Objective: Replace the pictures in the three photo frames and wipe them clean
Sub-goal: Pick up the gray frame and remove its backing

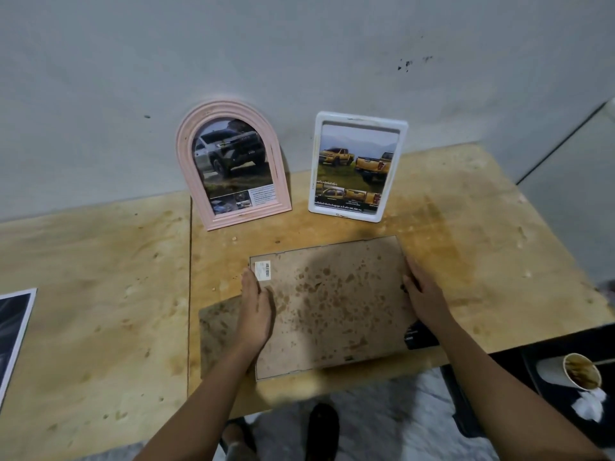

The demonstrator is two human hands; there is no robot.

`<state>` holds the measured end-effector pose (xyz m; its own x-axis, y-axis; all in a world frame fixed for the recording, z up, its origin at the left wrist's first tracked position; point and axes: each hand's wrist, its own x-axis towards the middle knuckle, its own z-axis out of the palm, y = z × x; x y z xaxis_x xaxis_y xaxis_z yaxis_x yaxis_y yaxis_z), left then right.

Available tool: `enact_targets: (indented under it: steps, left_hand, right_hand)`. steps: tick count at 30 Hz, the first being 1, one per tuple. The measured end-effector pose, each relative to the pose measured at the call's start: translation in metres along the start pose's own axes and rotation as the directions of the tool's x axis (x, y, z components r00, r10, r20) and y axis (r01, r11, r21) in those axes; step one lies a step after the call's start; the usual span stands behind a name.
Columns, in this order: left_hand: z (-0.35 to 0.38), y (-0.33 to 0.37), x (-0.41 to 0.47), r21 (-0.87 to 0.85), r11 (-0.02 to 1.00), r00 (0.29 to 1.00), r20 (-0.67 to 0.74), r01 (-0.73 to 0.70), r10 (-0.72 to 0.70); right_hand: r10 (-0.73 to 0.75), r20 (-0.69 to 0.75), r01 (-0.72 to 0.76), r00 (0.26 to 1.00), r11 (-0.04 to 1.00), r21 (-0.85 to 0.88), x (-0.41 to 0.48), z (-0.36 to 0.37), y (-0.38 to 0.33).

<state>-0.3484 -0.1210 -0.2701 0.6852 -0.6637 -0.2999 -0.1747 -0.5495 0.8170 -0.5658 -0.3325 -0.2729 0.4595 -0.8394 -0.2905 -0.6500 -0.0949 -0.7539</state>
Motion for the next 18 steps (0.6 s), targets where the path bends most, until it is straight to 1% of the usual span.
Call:
enact_targets:
  steps: [4, 12, 15, 18]
  left_hand:
    - [0.012, -0.012, 0.005, 0.065, 0.996, 0.997, -0.033, -0.061, 0.063]
    - [0.022, -0.017, 0.015, 0.130, 0.991, 0.996, -0.088, -0.021, 0.033]
    - [0.022, -0.016, 0.014, 0.162, 0.987, 0.996, -0.086, -0.015, 0.029]
    - [0.018, -0.017, 0.011, 0.187, 0.982, 0.997, -0.071, -0.018, 0.031]
  right_hand:
    - [-0.028, -0.026, 0.028, 0.999, 0.999, -0.021, 0.001, 0.002, 0.008]
    - [-0.046, -0.044, 0.043, 0.998, 0.997, -0.069, 0.010, 0.009, 0.010]
    - [-0.039, -0.060, 0.034, 0.997, 0.997, -0.076, 0.009, 0.013, 0.010]
    - [0.000, -0.043, -0.004, 0.999, 0.995, -0.097, 0.008, 0.015, 0.005]
